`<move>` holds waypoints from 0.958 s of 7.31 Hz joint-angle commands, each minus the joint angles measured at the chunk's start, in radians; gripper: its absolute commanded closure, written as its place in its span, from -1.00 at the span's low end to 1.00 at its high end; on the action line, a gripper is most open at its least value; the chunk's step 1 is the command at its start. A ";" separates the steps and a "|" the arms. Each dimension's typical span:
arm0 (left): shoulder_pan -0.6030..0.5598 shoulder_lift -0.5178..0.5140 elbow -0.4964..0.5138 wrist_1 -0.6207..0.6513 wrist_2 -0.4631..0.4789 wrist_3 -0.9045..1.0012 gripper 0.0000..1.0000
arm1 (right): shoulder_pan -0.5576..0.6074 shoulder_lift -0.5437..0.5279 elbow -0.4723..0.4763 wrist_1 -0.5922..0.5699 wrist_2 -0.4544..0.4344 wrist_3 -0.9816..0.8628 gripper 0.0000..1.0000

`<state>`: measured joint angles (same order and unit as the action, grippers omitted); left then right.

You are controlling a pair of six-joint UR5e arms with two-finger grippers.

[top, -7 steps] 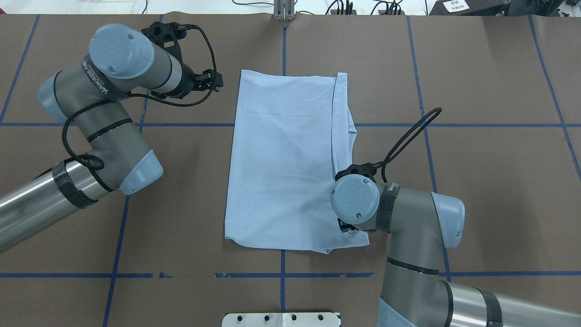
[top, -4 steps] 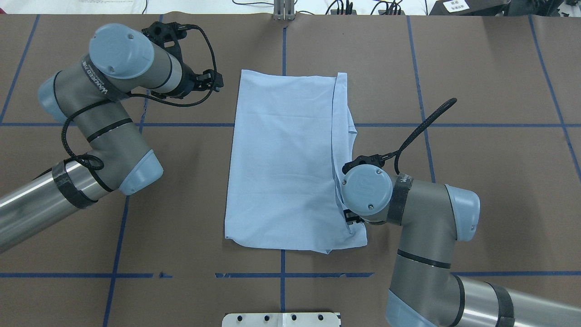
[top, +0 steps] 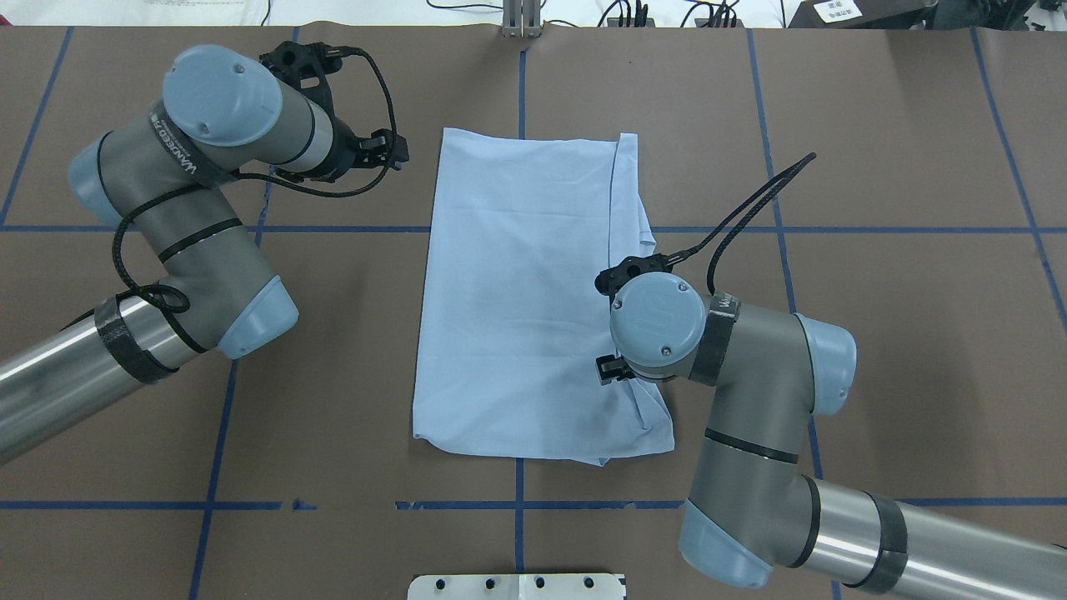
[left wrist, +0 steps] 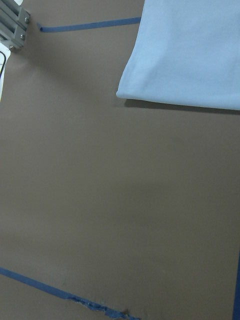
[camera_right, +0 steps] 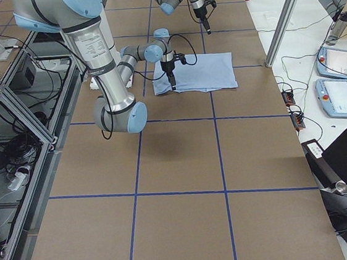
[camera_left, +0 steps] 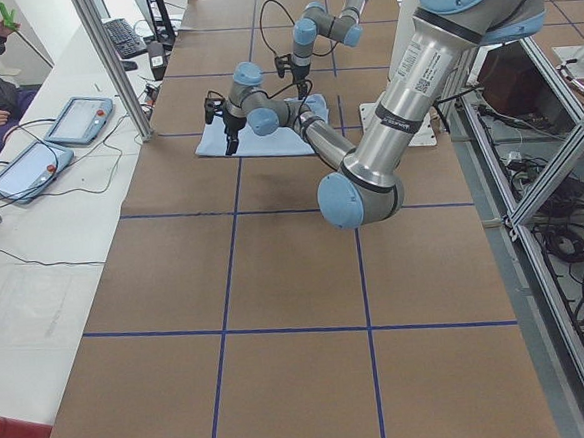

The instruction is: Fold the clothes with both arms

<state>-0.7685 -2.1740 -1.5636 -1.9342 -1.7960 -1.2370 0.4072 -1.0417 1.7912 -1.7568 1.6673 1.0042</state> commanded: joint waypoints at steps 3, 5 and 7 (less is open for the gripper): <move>0.000 0.007 0.004 -0.005 0.001 0.001 -1.00 | -0.007 0.005 -0.047 0.016 0.064 -0.002 -1.00; 0.000 0.005 0.004 -0.005 0.001 -0.001 -1.00 | 0.005 0.000 -0.049 0.014 0.066 -0.004 -1.00; 0.000 0.006 0.004 -0.006 0.001 -0.001 -1.00 | 0.027 -0.027 -0.039 0.014 0.069 -0.007 -1.00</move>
<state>-0.7685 -2.1685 -1.5601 -1.9394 -1.7948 -1.2378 0.4228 -1.0543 1.7480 -1.7425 1.7347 0.9982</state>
